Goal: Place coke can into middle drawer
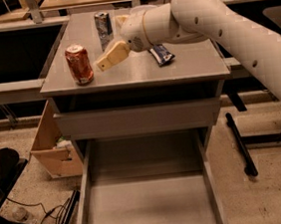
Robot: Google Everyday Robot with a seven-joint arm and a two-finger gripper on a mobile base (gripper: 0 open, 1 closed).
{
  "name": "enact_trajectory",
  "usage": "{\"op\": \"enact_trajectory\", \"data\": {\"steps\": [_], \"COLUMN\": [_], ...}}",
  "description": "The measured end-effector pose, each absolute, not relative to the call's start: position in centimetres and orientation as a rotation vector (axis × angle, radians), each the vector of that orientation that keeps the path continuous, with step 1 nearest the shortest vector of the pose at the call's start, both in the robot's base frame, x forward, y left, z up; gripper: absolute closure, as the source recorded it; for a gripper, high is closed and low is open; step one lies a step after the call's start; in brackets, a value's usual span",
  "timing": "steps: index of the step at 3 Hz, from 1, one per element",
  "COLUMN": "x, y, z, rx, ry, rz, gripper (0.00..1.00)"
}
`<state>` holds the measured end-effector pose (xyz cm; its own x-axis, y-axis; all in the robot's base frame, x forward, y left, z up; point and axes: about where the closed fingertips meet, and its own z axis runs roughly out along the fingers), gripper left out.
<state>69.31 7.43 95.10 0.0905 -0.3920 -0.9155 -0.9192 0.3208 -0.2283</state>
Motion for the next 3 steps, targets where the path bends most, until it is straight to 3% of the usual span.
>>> {"op": "enact_trajectory", "data": {"steps": [3], "x": [69.2], "y": [16.3], "z": [92.5], "rx": [-1.277], "ry": [1.372], "rz": [0.958], "gripper": [0.00]}}
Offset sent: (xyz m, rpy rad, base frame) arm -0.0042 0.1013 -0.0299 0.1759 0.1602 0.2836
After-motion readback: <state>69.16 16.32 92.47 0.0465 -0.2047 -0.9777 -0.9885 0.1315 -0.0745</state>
